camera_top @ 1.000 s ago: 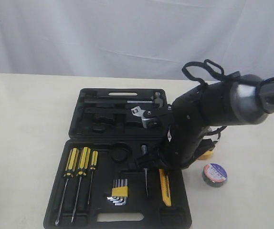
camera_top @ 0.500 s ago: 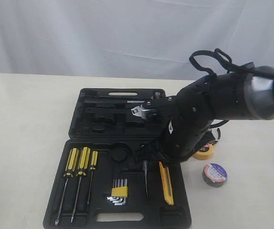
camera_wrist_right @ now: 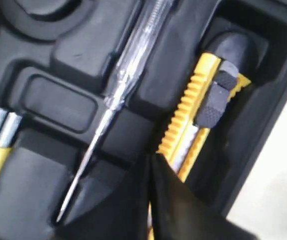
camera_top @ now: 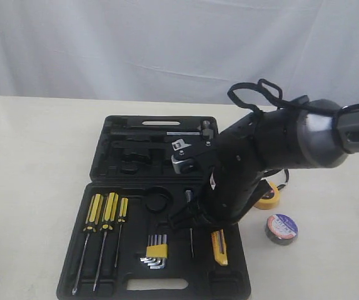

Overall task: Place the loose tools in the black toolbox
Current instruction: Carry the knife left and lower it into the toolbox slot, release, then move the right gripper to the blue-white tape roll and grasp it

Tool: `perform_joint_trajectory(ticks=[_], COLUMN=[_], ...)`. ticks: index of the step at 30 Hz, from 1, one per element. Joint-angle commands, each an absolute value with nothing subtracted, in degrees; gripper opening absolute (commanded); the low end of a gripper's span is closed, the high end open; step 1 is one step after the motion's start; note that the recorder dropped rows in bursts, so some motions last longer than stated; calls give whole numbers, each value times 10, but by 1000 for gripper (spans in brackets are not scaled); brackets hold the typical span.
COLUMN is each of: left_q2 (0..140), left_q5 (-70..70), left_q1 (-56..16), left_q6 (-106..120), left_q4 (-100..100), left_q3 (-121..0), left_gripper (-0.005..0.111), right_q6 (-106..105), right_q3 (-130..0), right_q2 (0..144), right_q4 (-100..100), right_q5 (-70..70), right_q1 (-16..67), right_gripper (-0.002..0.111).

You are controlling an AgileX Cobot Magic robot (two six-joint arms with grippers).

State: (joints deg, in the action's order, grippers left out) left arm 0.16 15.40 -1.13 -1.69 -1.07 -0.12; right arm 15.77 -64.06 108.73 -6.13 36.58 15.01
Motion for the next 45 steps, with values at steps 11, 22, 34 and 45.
perform_joint_trajectory(ticks=[11,22,34,45], left_q2=[0,0,0,0], left_q5=[154,154,154,154], left_q1=[-12,-12,-12,-12], left_q6=[-18,-18,-18,-18], left_q4=[-12,-12,-12,-12], left_q3=[0,0,0,0], left_gripper=[0,0,0,0], right_q6=[154,154,147,158], right_q3=[-639,-639,-621,-502], right_q2=[1108,1015,870,835], right_q4=[-68,-74,-108,-106], right_q5=[335,374,535,482], right_q1=[148,148,85,-5], right_gripper=[-1,-1,-1,-1])
